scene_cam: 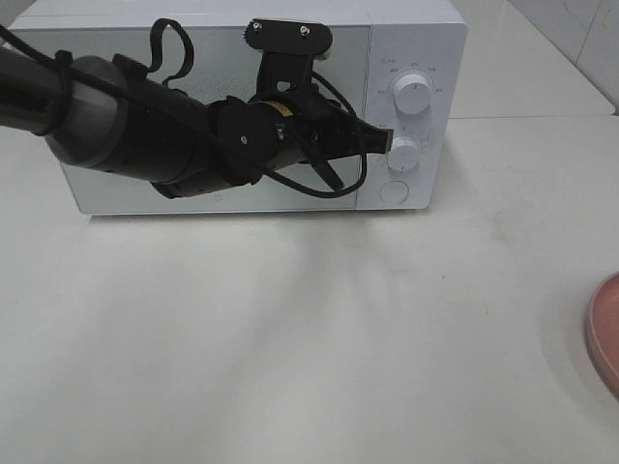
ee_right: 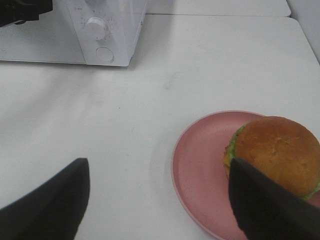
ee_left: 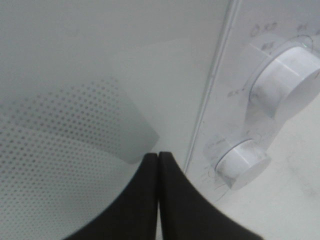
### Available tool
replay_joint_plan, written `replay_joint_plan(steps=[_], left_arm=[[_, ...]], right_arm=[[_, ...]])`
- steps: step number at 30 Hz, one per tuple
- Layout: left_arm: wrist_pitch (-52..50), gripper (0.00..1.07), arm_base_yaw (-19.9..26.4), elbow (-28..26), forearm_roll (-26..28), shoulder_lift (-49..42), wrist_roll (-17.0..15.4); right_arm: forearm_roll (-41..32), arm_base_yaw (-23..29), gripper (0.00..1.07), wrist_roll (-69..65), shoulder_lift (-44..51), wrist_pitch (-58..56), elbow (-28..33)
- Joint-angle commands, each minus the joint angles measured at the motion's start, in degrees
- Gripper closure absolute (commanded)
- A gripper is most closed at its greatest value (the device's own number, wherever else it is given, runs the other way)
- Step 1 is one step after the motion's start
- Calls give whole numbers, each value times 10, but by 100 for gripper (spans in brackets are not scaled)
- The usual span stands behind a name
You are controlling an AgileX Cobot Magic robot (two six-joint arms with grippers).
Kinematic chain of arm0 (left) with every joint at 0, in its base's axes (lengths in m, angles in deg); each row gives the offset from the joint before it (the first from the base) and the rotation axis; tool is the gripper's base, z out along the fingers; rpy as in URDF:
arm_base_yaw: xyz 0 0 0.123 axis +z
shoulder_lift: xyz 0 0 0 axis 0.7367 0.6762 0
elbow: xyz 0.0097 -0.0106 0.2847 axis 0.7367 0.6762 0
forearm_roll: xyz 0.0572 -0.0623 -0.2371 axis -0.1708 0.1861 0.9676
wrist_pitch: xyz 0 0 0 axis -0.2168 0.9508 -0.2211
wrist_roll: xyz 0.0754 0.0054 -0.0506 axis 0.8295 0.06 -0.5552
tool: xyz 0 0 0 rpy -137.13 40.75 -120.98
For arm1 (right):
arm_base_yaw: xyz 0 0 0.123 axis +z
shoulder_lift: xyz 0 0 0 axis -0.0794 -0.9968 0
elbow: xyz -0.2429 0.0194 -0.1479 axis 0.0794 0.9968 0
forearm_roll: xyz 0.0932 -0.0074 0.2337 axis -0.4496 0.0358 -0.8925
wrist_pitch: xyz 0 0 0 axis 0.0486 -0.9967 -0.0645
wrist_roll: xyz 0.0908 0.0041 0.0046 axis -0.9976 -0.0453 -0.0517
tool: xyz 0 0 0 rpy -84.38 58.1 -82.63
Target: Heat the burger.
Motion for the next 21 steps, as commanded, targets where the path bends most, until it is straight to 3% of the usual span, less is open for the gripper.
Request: replay_joint_plan(steps=[1,8,16,21], left_arm=[[-78,107,19,-16,24,-6,19],[-52,107,4,2,24,-33,20],[-13,107,-14,77,25,-88,21],[104,101,-14,94,33,-118,21]], right_arm=[[2,-2,32,3,15,7,1],[2,-2,32,3,15,7,1],[2,-2,32,3,15,7,1],[2,-2,32,3,15,7,1]])
